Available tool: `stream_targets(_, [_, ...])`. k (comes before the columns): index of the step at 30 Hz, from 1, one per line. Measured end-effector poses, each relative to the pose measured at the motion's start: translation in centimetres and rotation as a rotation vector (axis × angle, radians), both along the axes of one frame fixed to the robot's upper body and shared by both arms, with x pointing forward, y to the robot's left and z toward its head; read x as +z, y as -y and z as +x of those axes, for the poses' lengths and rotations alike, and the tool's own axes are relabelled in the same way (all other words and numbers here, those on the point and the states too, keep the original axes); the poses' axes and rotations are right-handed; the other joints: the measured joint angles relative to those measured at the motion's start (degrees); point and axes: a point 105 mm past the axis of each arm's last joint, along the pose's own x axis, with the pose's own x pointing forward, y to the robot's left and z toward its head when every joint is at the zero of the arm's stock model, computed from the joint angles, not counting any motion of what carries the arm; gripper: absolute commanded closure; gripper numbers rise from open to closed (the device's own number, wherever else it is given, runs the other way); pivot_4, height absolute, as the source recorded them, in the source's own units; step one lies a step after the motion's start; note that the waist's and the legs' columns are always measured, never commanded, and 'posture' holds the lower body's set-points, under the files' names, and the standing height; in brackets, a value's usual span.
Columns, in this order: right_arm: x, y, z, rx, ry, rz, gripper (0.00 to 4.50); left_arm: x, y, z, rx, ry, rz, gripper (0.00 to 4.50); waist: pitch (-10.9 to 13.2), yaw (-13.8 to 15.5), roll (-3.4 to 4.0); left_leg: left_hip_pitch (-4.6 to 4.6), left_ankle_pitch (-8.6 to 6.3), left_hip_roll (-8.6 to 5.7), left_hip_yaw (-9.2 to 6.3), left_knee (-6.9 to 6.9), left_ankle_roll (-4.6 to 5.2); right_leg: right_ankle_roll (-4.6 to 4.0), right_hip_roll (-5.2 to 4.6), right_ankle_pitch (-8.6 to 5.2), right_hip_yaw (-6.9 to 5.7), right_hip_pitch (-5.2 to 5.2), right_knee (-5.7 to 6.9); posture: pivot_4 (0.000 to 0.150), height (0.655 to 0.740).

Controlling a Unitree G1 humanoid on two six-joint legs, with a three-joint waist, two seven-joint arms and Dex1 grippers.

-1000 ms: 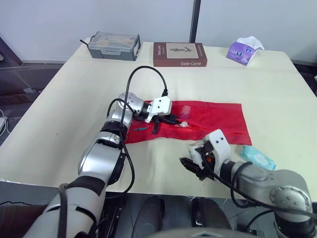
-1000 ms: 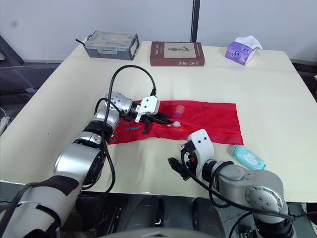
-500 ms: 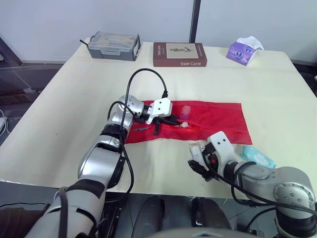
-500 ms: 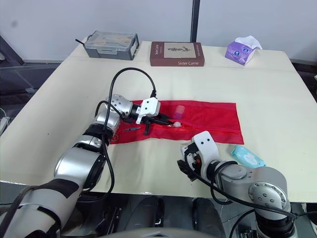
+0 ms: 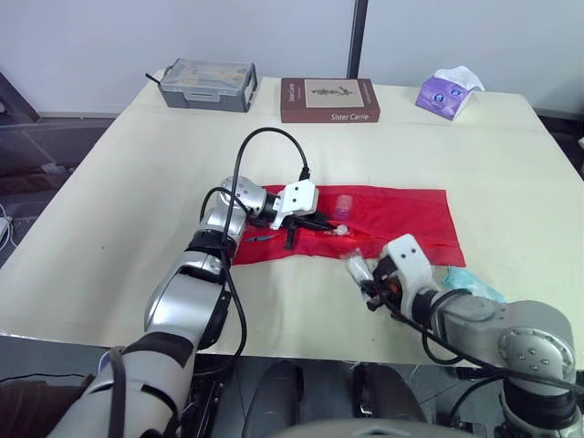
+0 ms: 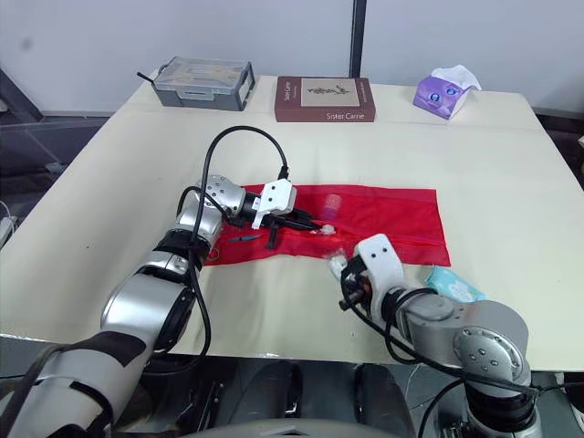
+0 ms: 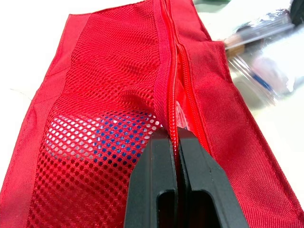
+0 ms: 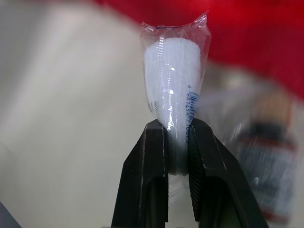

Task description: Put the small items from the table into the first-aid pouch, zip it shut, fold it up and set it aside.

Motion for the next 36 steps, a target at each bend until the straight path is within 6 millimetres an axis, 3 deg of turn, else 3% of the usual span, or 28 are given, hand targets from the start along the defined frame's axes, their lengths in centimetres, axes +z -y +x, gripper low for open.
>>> stream_targets(4, [1.2,0.4,1.8,-0.042,-0.005,0.079,4.49,0.2,0.3,0.1,0.009,-0.012,-0.021,4.5,0.0,-0.1,0.01,-0.01,0.0,0.0,0.02,0.0,0.0,0.0,0.0,0.0,0.0,0.0,0.0,0.15,0.74])
stream_targets(10, [-0.8,1.1,2.8,-0.088,-0.118,0.046,4.49,0.7,0.8,-0.2,-0.004,0.008,-0.041,4.5,0.0,-0.4,0.02,-0.02,0.0,-0.01,0.04,-0.01,0.0,-0.01,-0.01,0.0,-0.02,-0.01,0.02,0.15,0.74])
stream_targets(19, [-0.5,0.6,5.0,-0.168,-0.125,0.049,4.49,0.4,1.5,-0.9,-0.03,0.014,-0.053,4.5,0.0,-1.2,0.03,-0.01,0.0,0.0,0.02,-0.01,0.0,0.0,0.01,0.0,0.04,-0.09,0.08,0.15,0.74])
stream_targets(23, [-0.7,0.5,4.9,-0.136,-0.125,0.008,4.49,0.2,2.2,-0.9,-0.011,-0.015,-0.072,4.5,0.0,-1.0,0.03,-0.03,0.0,-0.02,0.02,-0.01,0.0,0.0,-0.02,0.01,0.04,-0.08,0.06,0.15,0.74])
stream_targets(29, [-0.9,-0.8,2.9,0.007,-0.105,-0.022,4.49,0.1,2.6,-0.7,0.013,-0.035,-0.086,4.5,0.0,-1.2,0.04,-0.01,0.0,-0.01,0.01,-0.04,0.0,0.0,0.0,0.0,0.05,-0.1,0.07,0.15,0.74])
stream_targets(36, [-1.4,0.9,4.9,-0.15,-0.127,-0.007,4.49,0.0,2.6,-1.1,-0.025,-0.033,-0.067,4.5,0.0,-1.2,0.05,0.0,0.0,-0.01,0.04,-0.03,0.0,0.0,0.01,0.0,0.07,-0.1,0.07,0.15,0.74])
